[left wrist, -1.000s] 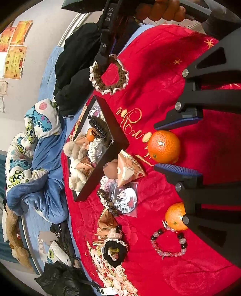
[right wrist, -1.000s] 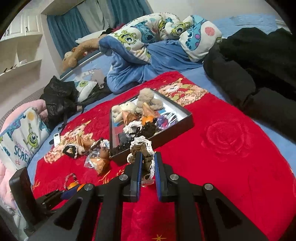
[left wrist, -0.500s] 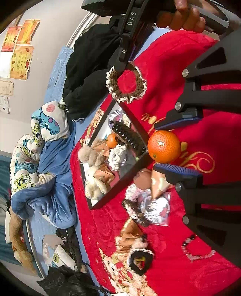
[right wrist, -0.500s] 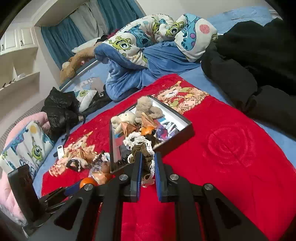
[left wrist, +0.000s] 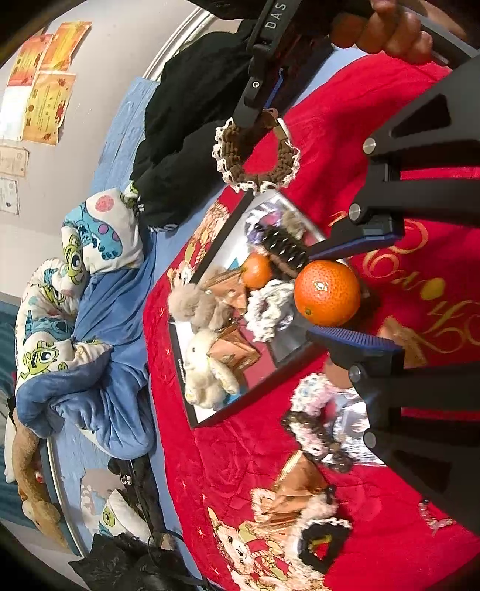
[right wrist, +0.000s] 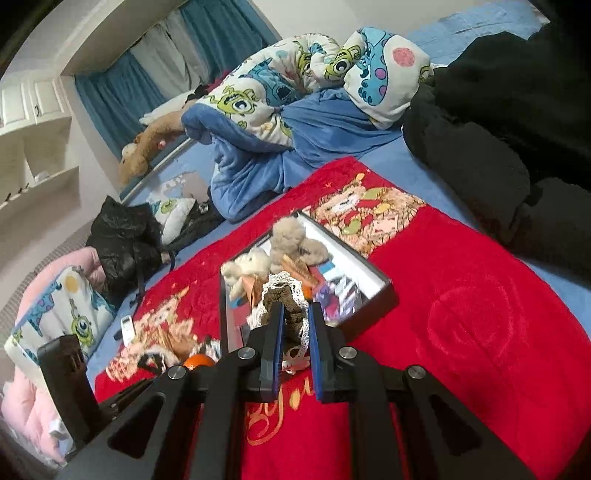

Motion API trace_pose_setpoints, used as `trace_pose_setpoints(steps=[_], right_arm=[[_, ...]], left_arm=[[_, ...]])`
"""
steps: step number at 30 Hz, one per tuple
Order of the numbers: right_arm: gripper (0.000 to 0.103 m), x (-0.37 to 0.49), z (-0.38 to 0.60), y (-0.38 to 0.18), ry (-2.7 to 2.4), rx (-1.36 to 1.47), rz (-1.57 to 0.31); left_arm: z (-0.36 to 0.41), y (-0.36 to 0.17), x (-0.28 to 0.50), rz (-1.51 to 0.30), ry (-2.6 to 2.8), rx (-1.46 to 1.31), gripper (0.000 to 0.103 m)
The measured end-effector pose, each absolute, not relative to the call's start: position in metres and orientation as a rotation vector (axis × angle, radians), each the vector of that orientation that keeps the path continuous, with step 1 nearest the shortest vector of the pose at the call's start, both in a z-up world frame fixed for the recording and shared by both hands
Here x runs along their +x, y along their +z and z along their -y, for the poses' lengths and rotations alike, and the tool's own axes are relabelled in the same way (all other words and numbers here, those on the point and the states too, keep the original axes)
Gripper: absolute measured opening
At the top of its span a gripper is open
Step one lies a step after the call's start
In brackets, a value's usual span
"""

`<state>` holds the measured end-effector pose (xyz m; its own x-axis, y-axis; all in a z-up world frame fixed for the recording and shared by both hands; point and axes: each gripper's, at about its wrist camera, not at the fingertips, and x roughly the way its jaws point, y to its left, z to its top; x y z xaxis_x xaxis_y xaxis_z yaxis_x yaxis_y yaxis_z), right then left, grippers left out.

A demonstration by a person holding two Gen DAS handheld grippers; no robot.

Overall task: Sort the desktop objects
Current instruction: 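Carry the orange in the left tool while the right tool carries the ring toward the black box, then lower the orange into the black box and open the left tool while the right tool releases the ring there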

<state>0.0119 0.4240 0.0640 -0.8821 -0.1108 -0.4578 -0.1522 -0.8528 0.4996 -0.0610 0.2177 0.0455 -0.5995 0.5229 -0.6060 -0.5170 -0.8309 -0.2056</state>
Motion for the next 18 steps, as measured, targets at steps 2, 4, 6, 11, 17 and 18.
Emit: trace_pose_setpoints(steps=[2, 4, 6, 11, 17, 18], right_arm=[[0.014, 0.002, -0.430, 0.062, 2.894, -0.741, -0.891], [0.014, -0.009, -0.436, 0.061, 2.879, -0.714, -0.927], [0.014, -0.020, -0.442, 0.059, 2.870, -0.687, -0.976], [0.014, -0.044, -0.444, 0.053, 2.862, -0.675, -0.989], [0.014, -0.076, -0.441, 0.047, 2.864, -0.699, -0.860], [0.014, -0.080, -0.442, 0.045, 2.861, -0.703, -0.848]], left_arm=[[-0.220, 0.045, -0.070, 0.029, 2.386, -0.914, 0.038], [-0.223, 0.044, -0.080, 0.048, 2.392, -0.927, 0.038], [-0.225, 0.041, -0.088, 0.060, 2.395, -0.945, 0.038], [-0.234, 0.032, -0.105, 0.032, 2.408, -0.970, 0.038], [-0.243, 0.018, -0.117, 0.004, 2.416, -0.989, 0.038], [-0.244, 0.016, -0.118, 0.001, 2.417, -0.991, 0.038]])
